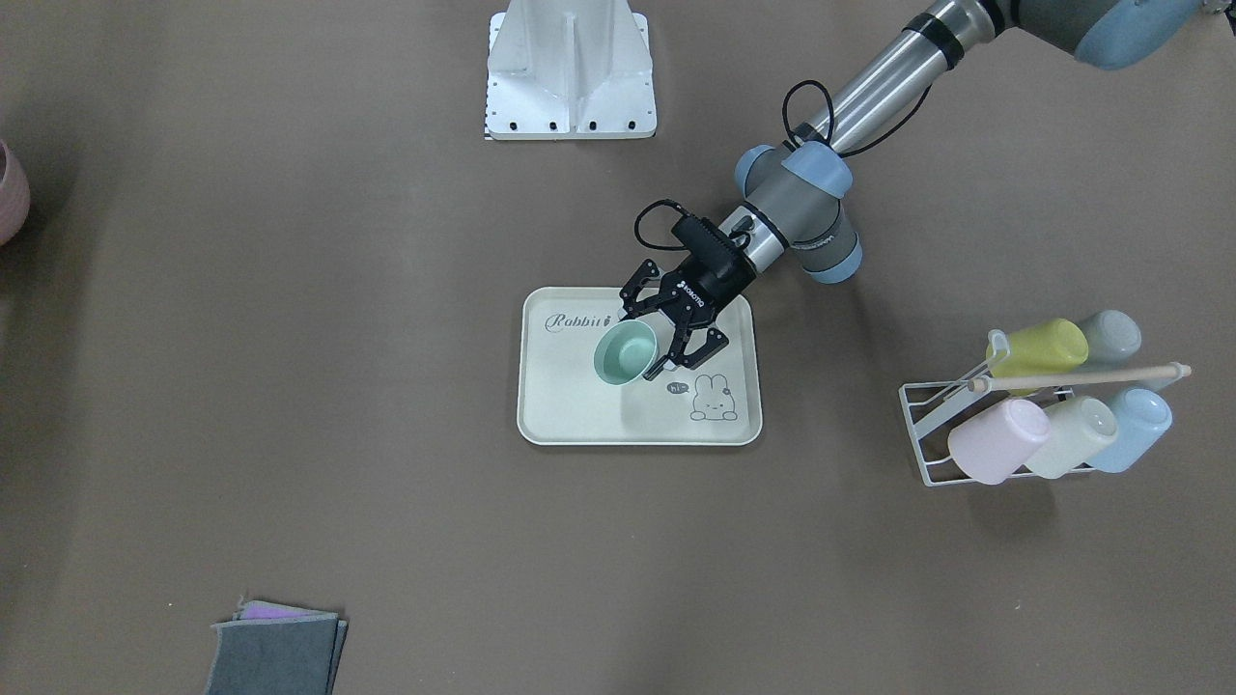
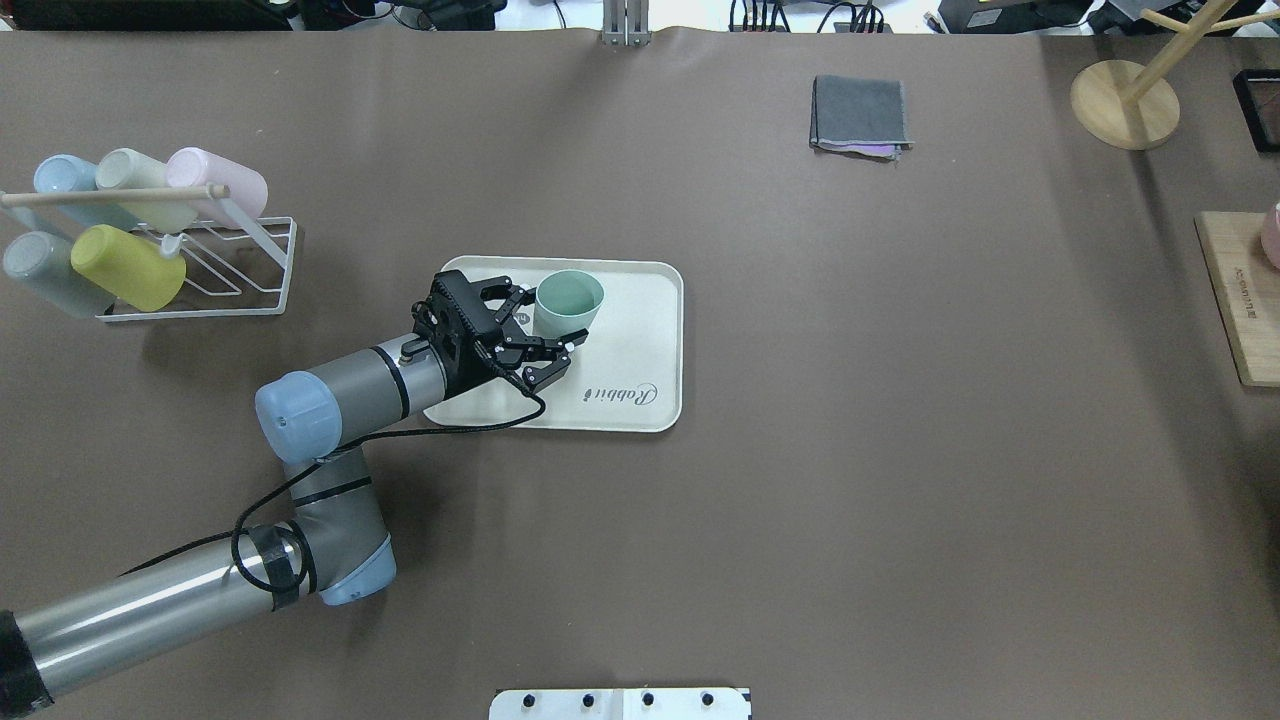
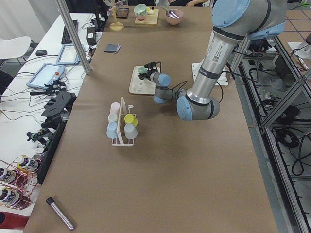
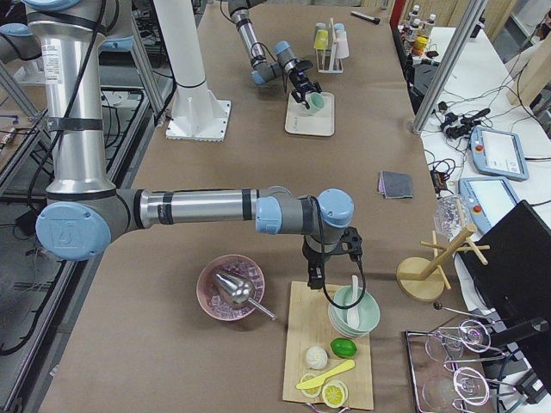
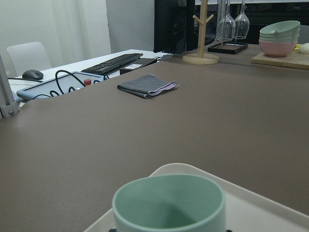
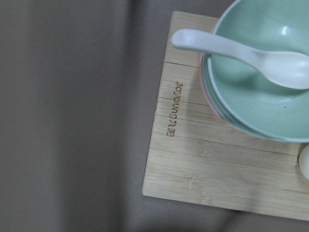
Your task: Pick up and place green cup on tray
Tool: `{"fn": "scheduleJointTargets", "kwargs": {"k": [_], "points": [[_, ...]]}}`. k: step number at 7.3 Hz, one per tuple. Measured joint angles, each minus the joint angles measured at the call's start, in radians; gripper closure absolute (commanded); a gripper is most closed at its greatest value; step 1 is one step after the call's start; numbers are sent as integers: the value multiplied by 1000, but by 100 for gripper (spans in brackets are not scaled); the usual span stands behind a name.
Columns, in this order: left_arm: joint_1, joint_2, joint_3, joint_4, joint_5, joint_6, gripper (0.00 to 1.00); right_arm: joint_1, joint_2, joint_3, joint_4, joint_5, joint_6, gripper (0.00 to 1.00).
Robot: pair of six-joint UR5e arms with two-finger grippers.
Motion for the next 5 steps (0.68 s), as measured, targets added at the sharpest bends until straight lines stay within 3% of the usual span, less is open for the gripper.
{"fn": "scheduleJointTargets", "kwargs": {"k": [1,2,3,4,5], "points": [[1,-1,3,0,0,0,86,0,-1,0,0,0,0,0],[1,-2,4,-1,0,0,66,-1,-1,0,0,1,0,0],[2,-2,4,0,0,0,39,-1,-1,0,0,1,1,0],[2,-4,4,0,0,1,2,-1,-1,0,0,1,2,0],[2,-6,4,0,0,1,2,0,-1,0,0,1,3,0]]}}
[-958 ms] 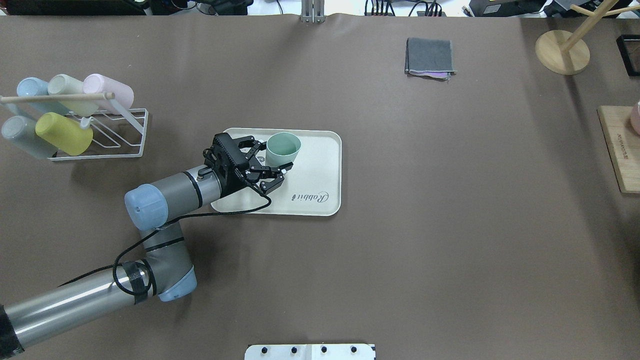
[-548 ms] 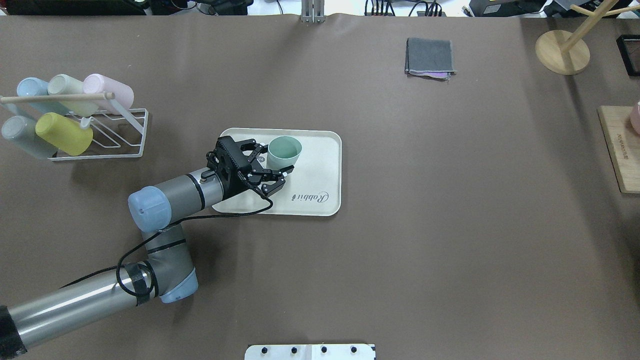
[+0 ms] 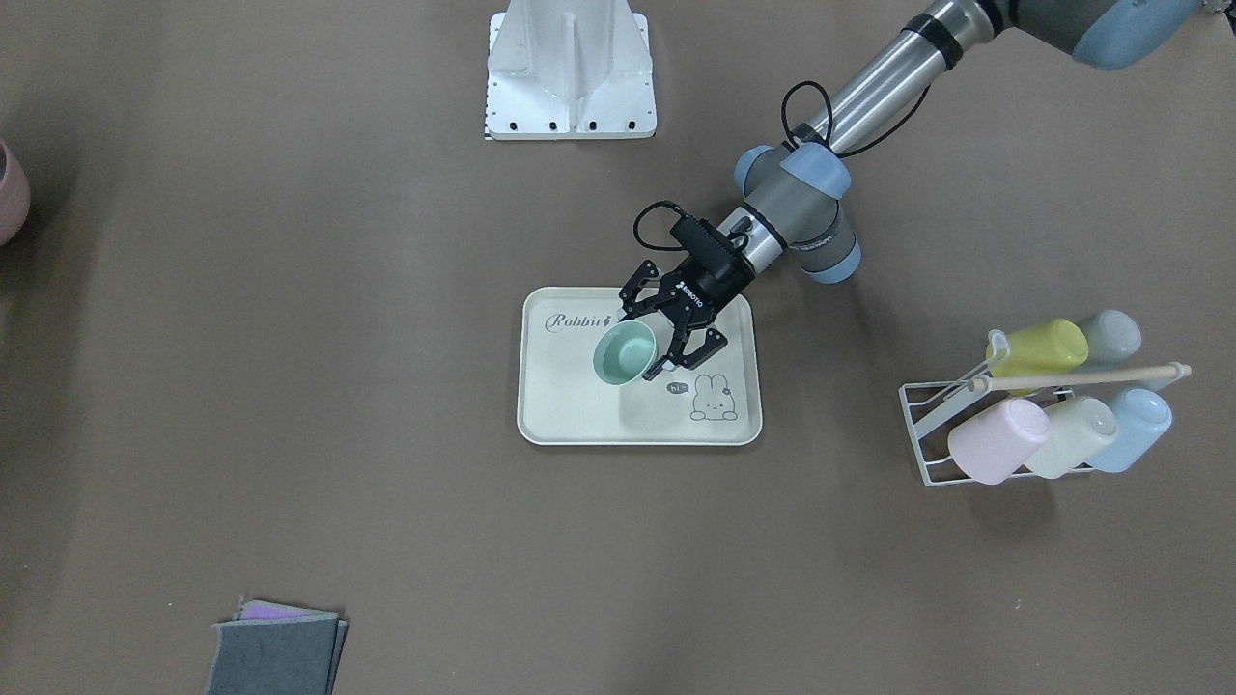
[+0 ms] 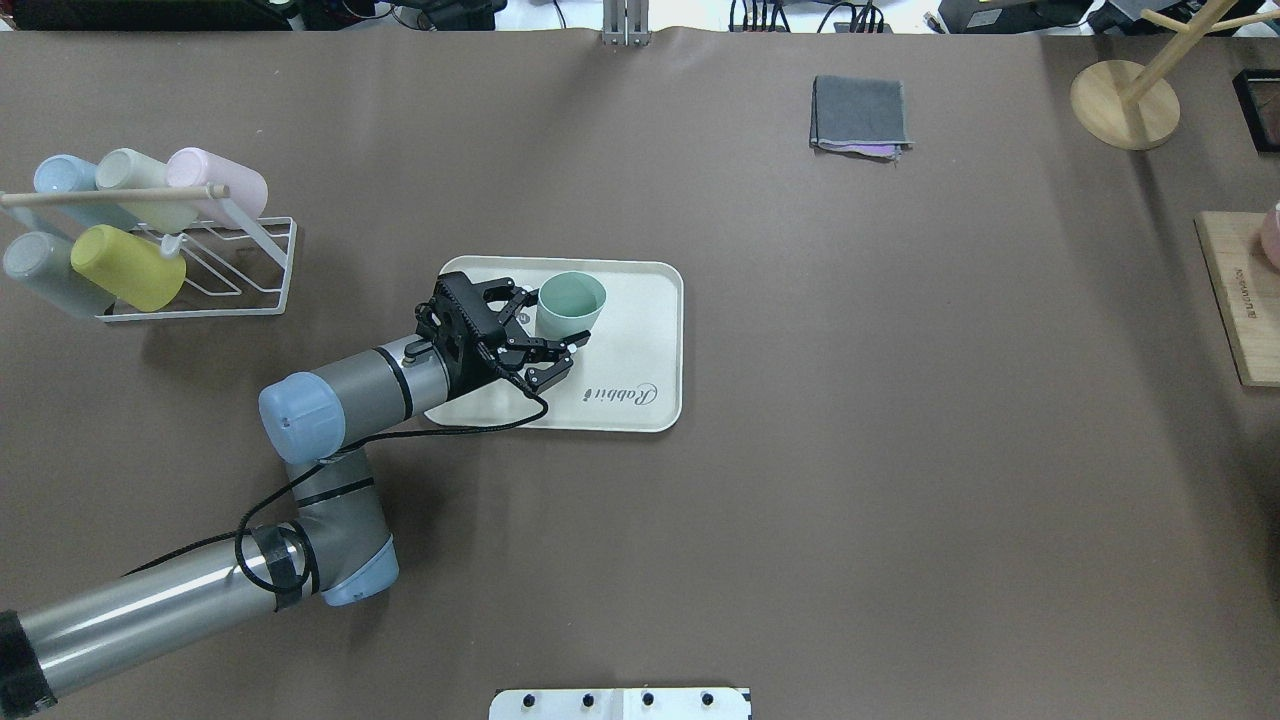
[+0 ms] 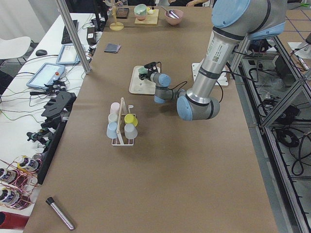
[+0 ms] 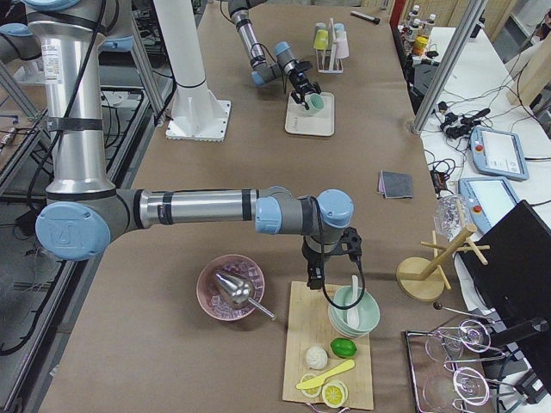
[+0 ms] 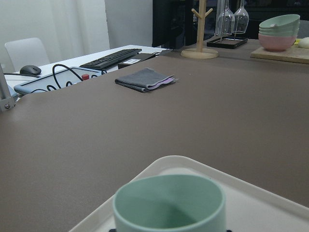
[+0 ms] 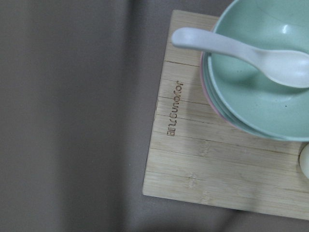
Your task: Pick up and place green cup on tray
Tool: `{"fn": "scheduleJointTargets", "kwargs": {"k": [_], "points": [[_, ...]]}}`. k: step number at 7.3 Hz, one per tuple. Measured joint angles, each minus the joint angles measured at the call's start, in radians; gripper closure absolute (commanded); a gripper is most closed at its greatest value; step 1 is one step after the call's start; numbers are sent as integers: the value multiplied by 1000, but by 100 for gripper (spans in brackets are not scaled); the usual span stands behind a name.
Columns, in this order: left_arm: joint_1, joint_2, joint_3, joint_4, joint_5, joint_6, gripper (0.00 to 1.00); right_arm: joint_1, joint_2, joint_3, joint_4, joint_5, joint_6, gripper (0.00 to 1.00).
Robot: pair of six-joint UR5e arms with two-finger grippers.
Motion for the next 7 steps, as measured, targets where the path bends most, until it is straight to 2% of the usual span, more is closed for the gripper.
{"fn": "scheduleJointTargets", "kwargs": {"k": [5,7], "points": [[1,0,-8,-8,0,-1,2,0,1,2,0,-3,5,0],[0,16,-65,-9,1,-5,2,0,1,0,0,-7,5,0]]}}
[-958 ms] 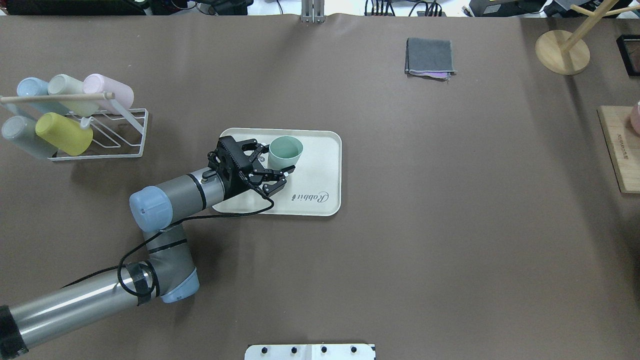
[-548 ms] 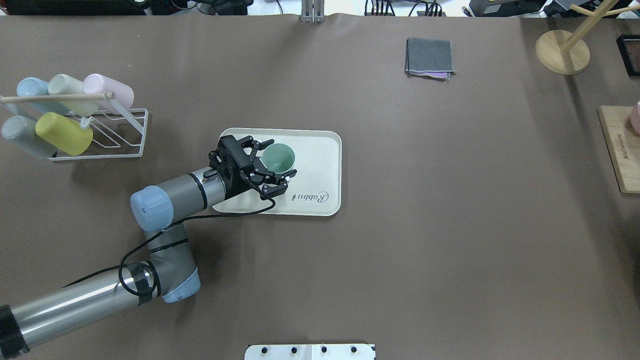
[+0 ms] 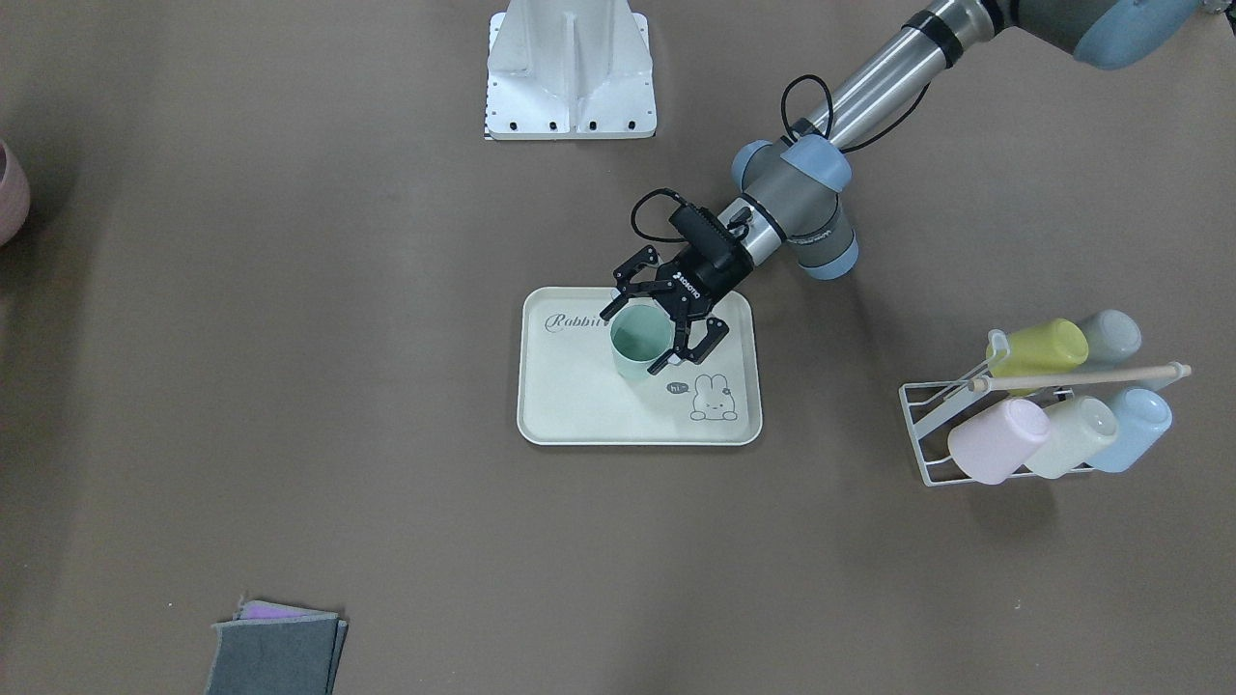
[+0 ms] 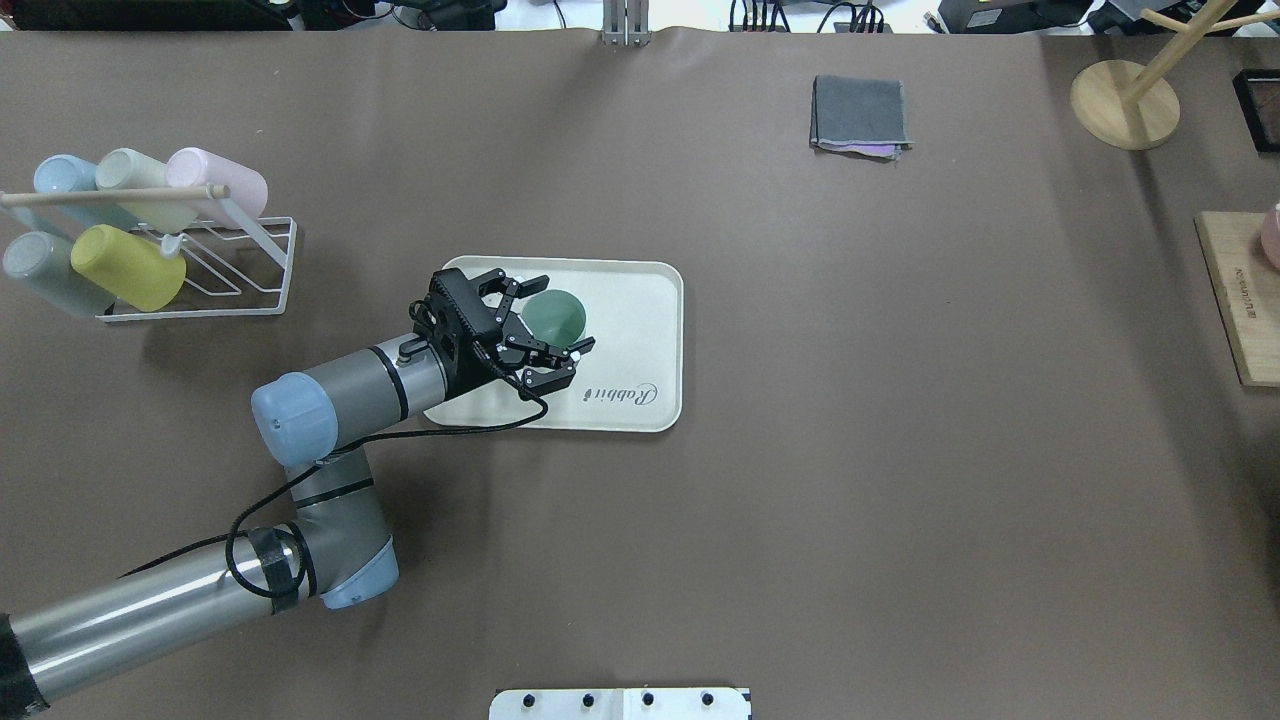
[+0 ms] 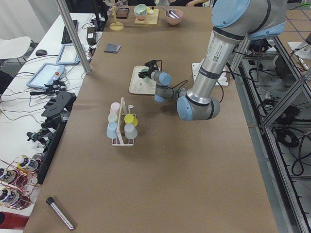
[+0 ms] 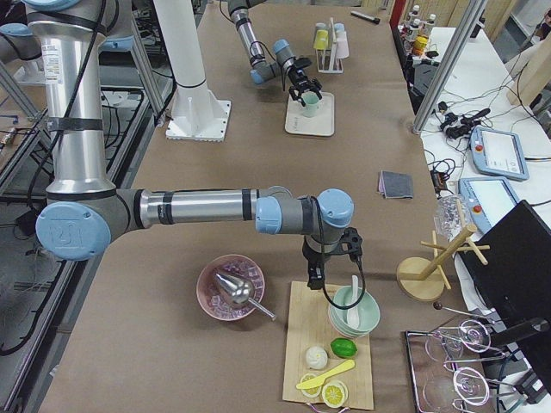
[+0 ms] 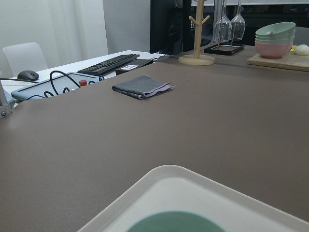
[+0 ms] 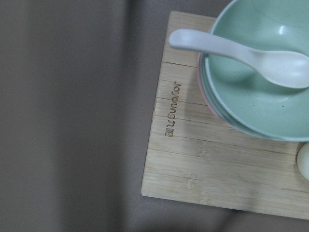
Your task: Pick up and place green cup on tray
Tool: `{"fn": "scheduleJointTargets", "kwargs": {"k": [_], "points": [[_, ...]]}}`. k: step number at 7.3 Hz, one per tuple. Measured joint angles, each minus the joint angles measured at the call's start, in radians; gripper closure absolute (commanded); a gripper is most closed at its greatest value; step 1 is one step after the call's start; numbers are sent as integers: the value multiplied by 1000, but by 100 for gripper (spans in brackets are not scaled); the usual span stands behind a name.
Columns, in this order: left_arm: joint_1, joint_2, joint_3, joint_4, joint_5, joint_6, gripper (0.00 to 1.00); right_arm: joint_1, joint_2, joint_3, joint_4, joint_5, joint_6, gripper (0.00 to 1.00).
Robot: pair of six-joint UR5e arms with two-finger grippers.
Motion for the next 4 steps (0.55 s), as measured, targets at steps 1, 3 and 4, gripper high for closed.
{"fn": "scheduleJointTargets", "kwargs": {"k": [1,3,4], "points": [[-2,6,-46,0,2,-5,2,0,0,0,0,-2,0,0],[-46,7,-165,72,6,-9,2,0,-1,-2,0,-3,0,0],[-96,1,-255,230,6,-7,2,0,-3,-2,1,-3,0,0]]}}
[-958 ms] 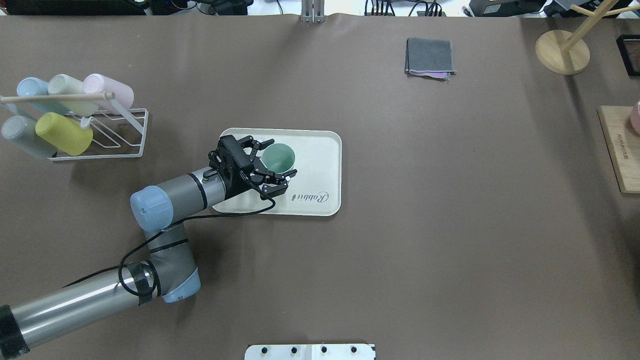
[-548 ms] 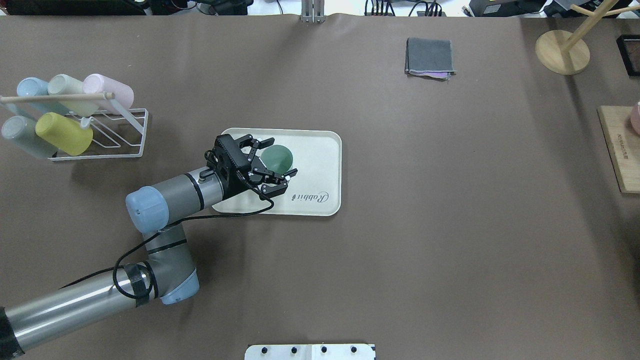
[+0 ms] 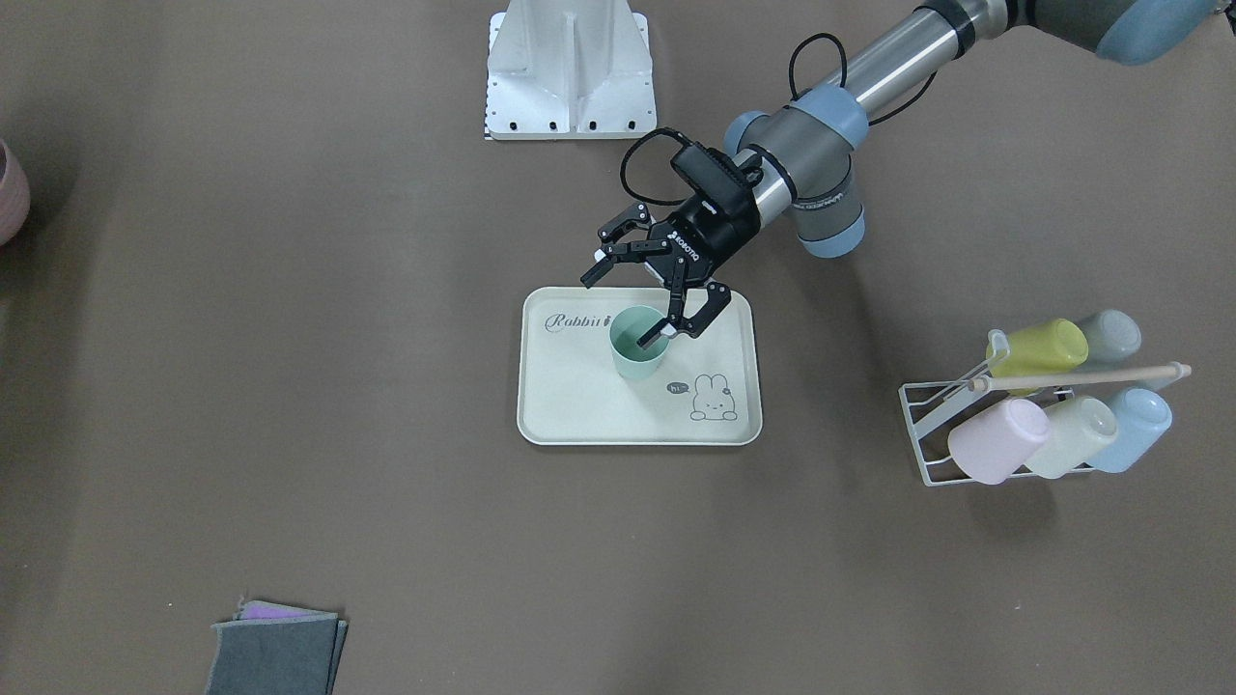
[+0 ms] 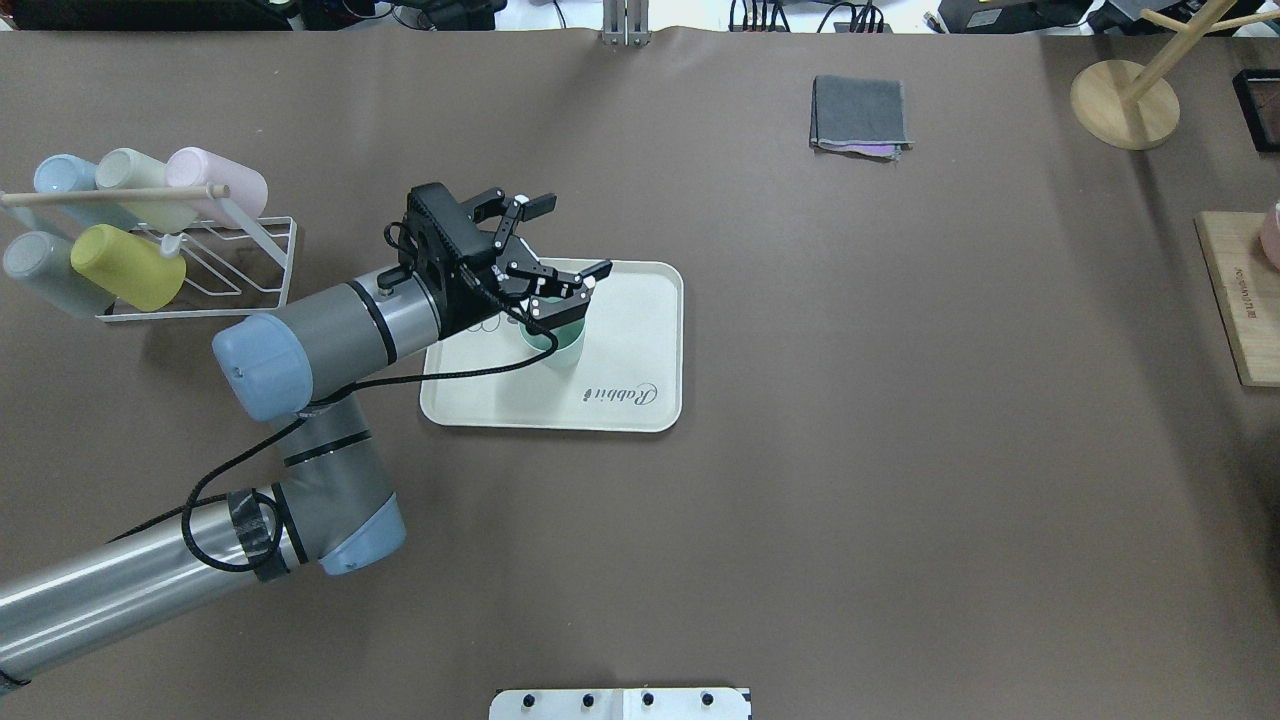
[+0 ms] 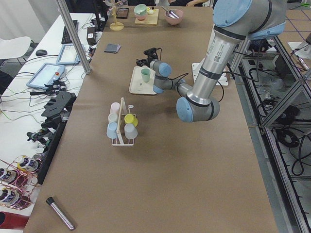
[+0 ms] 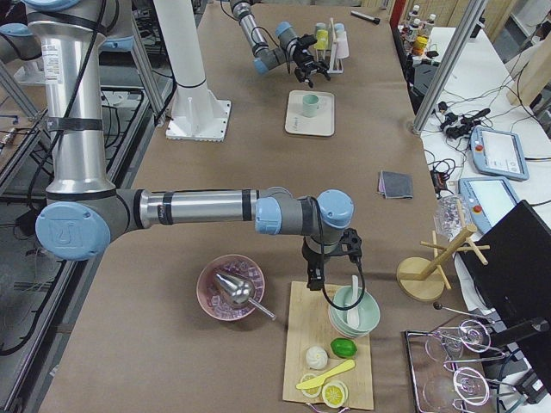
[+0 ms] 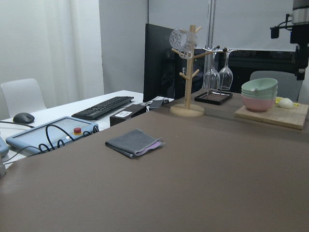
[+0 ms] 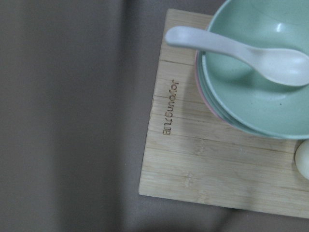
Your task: Pick up and place green cup on tray
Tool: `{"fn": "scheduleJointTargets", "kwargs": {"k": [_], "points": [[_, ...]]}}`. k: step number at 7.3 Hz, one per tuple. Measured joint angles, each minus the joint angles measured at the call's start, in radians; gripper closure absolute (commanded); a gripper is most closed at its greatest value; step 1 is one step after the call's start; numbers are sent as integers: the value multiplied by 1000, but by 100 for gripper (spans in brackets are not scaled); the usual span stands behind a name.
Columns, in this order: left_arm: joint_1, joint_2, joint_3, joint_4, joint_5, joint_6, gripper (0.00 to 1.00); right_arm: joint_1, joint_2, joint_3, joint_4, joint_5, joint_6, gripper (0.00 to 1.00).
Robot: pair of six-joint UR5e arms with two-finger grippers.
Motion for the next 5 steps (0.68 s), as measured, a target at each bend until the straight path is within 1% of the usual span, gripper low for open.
{"fn": "scheduleJointTargets", "kwargs": {"k": [1,2,4,5], "points": [[-69,-10,-98,233,-4,6,2,0,-3,0,0,1,0,0],[-143,-19,-161,445,-26,3,2,0,-4,0,0,1,0,0],[-309,-22,-209,838,-111,-7,2,0,-6,3,1,1,1,0],[-420,-21,-210,1046,-202,-5,2,0,-7,4,1,1,1,0]]}}
